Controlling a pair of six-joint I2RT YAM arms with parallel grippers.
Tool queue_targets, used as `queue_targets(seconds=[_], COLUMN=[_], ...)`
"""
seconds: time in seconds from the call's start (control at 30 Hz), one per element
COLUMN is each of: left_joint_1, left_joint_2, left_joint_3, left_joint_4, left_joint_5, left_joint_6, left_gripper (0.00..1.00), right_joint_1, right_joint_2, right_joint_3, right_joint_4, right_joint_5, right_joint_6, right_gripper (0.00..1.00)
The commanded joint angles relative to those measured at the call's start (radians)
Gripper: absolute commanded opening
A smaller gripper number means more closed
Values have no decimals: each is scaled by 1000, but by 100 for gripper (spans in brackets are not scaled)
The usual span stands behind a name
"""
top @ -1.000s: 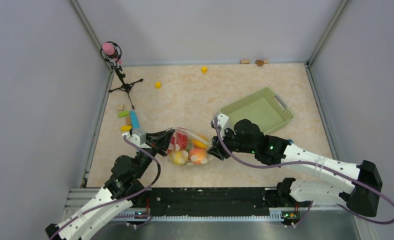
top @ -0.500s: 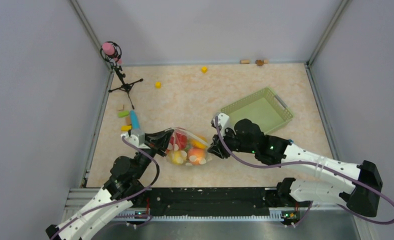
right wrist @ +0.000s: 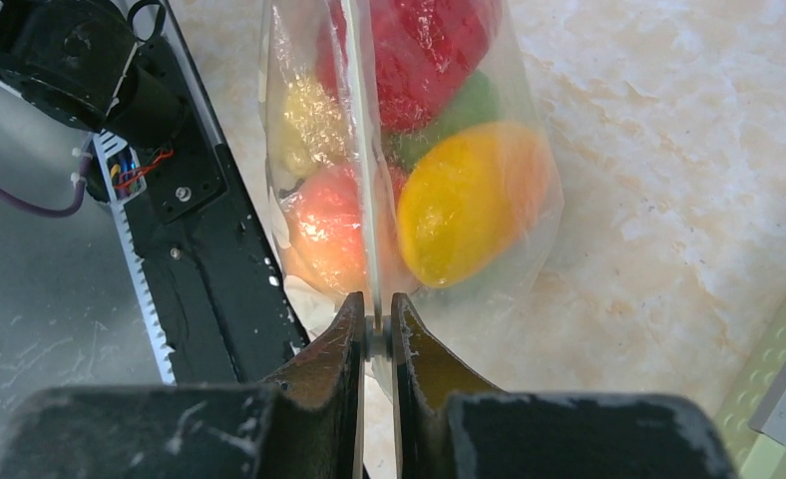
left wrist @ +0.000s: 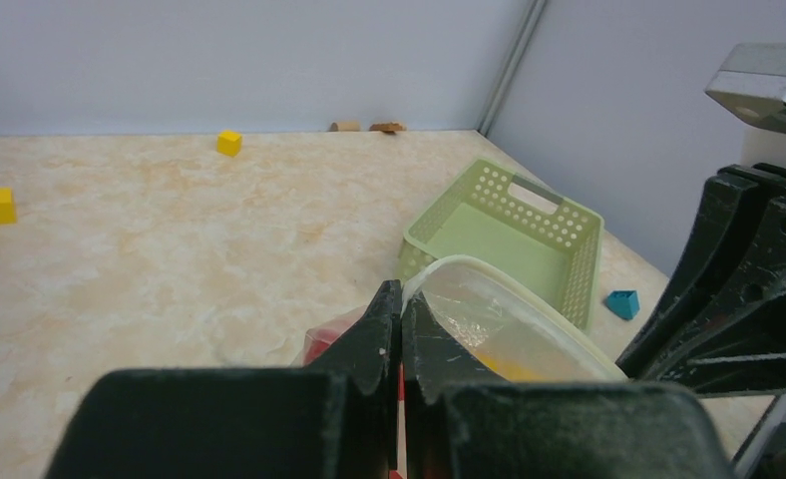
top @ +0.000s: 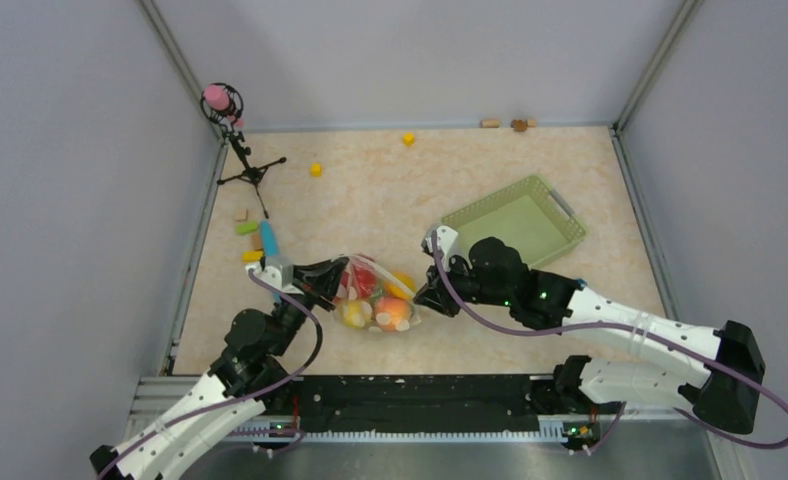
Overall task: Place the food in the zip-top bag and seal the zipper
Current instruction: Zip the zipper food storage bag at the center of the board.
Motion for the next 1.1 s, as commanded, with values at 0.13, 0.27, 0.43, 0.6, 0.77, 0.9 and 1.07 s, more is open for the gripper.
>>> queue_targets(seconds=[0.13, 0.27, 0.43, 0.6, 0.77, 0.9, 1.07], left_joint_1=[3, 3, 3, 5, 9, 22, 36], left_joint_2=[66, 135, 221, 292, 337, 373, 443], left_joint_3=[52, 108, 147, 185, 203, 213, 264], left_joint_4=[43, -12, -32, -78, -94, -92, -131], left_joint_5=[-418, -578, -656, -727, -748, -724, -610], left_joint_6=[-107, -150, -194, -234, -251, -251, -231], left_gripper=[0, 0, 0, 0, 0, 0, 0], right_joint_1=[-9, -9, -8, -9, -8, -9, -9], right_joint_2=[0, -12, -38, -88, -141, -168, -173], right_joint_3=[-6, -28, -64, -106, -140, -154, -164], right_joint_4=[-11, -18, -28, -48, -65, -68, -35], right_joint_5=[8, 20, 30, 52, 77, 100, 196], right_joint_6=[52, 77, 110, 148, 178, 192, 263], right_gripper=[0, 0, 0, 0, 0, 0, 0])
